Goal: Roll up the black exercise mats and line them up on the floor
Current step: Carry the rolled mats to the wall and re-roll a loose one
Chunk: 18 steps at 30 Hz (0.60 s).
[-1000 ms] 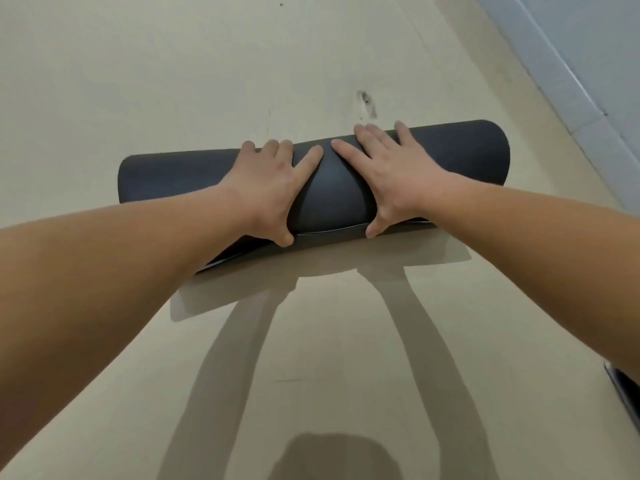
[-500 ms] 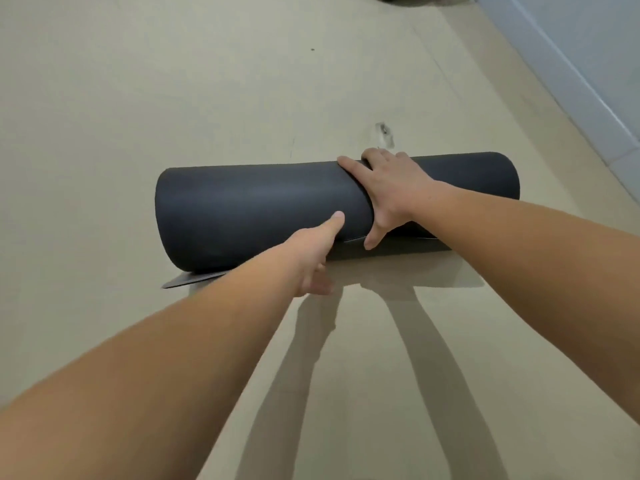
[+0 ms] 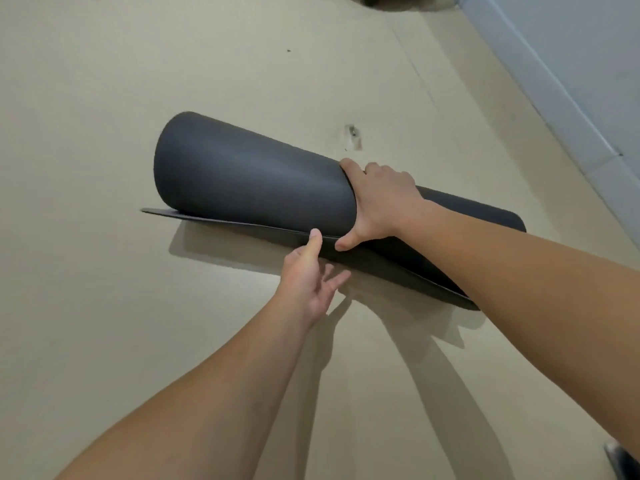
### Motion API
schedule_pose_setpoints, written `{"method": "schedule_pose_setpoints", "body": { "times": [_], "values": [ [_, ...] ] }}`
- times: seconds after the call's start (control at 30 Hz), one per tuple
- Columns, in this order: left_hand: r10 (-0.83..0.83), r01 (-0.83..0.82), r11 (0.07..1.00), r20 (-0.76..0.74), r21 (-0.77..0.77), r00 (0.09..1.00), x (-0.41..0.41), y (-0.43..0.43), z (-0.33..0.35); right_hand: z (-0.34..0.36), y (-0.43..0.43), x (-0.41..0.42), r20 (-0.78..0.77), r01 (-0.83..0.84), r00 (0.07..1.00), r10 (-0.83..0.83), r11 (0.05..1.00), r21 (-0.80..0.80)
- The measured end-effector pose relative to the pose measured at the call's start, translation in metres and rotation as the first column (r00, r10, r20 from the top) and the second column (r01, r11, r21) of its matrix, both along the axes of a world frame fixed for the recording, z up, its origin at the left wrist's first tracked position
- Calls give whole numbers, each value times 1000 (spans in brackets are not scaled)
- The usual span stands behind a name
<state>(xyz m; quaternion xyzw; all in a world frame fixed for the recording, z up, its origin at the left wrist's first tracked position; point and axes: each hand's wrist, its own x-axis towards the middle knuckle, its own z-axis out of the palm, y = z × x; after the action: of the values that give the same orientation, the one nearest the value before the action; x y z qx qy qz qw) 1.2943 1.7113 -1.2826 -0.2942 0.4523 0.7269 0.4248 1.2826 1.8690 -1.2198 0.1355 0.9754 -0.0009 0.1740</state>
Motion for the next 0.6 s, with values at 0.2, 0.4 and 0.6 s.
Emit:
{"method": "schedule_pose_setpoints", "body": {
  "times": [0.2, 0.4, 0.6],
  "values": [
    [-231, 231, 969, -7, 87, 973, 64, 90, 10, -2, 84, 92, -32, 172, 985, -170, 979, 109],
    [-513, 510, 851, -14, 127, 858, 149, 181, 14, -16, 168, 204, -110, 356, 934, -339, 907, 226],
    [-651, 658, 752, -109, 41, 751, 187, 261, 4, -34, 224, 283, -185, 518, 855, -484, 814, 263]
  ]
}}
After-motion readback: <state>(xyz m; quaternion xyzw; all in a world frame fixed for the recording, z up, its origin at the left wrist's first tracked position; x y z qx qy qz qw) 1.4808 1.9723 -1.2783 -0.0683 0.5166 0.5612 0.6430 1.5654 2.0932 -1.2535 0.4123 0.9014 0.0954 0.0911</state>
